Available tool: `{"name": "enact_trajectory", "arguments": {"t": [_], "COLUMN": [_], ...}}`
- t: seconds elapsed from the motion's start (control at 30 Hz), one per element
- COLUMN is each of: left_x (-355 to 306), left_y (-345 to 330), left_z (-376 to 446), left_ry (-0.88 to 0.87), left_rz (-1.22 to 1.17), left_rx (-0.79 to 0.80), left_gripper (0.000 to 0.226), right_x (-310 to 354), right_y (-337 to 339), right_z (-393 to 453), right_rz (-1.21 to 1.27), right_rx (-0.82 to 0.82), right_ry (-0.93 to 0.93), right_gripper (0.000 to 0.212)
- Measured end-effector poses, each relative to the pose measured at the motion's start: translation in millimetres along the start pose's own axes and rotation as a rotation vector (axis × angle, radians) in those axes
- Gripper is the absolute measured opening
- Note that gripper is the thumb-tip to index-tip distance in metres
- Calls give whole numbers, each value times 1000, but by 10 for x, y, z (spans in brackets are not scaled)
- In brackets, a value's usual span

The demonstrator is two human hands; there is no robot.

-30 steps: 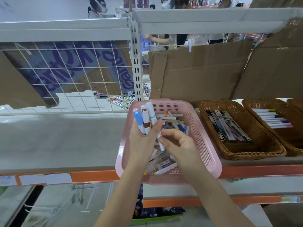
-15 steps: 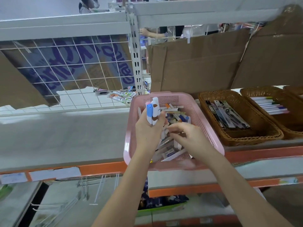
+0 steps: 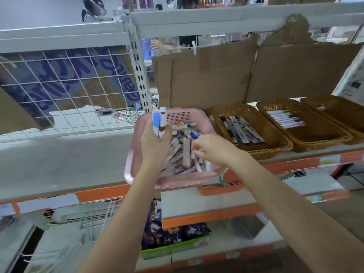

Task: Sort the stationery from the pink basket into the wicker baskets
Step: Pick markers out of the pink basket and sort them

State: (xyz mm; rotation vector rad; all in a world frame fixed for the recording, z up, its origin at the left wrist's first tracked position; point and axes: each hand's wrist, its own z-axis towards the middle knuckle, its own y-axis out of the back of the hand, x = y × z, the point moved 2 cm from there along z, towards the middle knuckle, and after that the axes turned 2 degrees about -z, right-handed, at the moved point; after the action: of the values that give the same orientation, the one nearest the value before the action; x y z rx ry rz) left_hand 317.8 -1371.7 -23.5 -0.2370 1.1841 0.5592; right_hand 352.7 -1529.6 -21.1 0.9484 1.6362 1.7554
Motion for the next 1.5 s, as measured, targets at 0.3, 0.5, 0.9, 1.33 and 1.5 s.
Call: {"name": "enact_trajectory", "arguments": {"t": [0.3, 0.5, 0.9, 1.33, 1.5], "left_x": [-566, -801, -696, -487, -433], "left_y": [-849, -1562, -3131, -4269, -4522], "left_z": [-270, -486, -455, -631, -755], "left_ry": [-129, -158, -127, -4, 39], "left_rz": [-30, -81, -137, -102, -63], "left_rx": [-106, -89, 52, 58, -65], "left_gripper": [14, 25, 14, 17, 16], "right_x": [-979, -1785, -3301, -4225, -4345], "right_y": [612, 793, 643, 339, 166], "right_z": [-622, -1054, -1237, -1361, -1483], "right_rz": [-8, -10, 30, 44, 99], "right_rx": [-148, -137, -134, -88, -138], "right_ry": [-10, -92, -291, -237, -120], "right_gripper": [24, 24, 23, 27, 27]}}
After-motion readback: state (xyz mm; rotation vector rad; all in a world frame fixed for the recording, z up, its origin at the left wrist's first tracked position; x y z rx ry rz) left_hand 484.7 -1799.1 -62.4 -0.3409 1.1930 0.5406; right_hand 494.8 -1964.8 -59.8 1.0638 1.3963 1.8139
